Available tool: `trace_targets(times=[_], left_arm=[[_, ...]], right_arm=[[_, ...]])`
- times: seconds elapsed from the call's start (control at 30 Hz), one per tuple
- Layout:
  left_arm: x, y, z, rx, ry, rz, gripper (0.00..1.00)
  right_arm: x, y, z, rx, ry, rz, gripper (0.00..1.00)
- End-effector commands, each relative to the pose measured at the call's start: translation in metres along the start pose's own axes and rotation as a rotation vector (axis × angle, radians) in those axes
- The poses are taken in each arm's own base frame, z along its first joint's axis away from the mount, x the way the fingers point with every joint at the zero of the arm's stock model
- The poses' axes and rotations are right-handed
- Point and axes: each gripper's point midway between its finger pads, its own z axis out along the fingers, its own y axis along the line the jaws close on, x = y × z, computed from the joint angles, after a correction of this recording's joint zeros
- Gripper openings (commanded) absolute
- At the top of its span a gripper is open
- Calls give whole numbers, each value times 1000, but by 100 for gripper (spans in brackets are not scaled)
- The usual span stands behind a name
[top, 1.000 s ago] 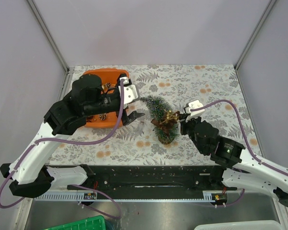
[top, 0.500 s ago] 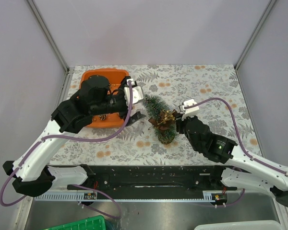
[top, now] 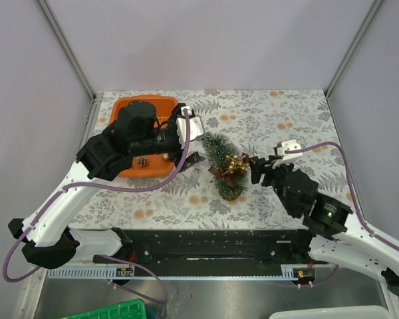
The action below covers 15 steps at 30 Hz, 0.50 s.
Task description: Decorate the small christmas tree
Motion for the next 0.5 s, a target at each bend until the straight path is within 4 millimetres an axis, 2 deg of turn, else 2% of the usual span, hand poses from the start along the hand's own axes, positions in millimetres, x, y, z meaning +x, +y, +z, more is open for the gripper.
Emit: trace_targets(times=[0.0,0.13,0.47], left_arm=[[-42,15,-14,-52,-117,51,99],[-58,23,-27,-92,-150,58,99],[-49,38,-40,-182,-116,50,99]], right_arm=[[-9,-9,-19,-30,-17,79,73],[-15,-18,-30,-22,-14,96,74],[-35,-25,-43,-23,-39,122,76]])
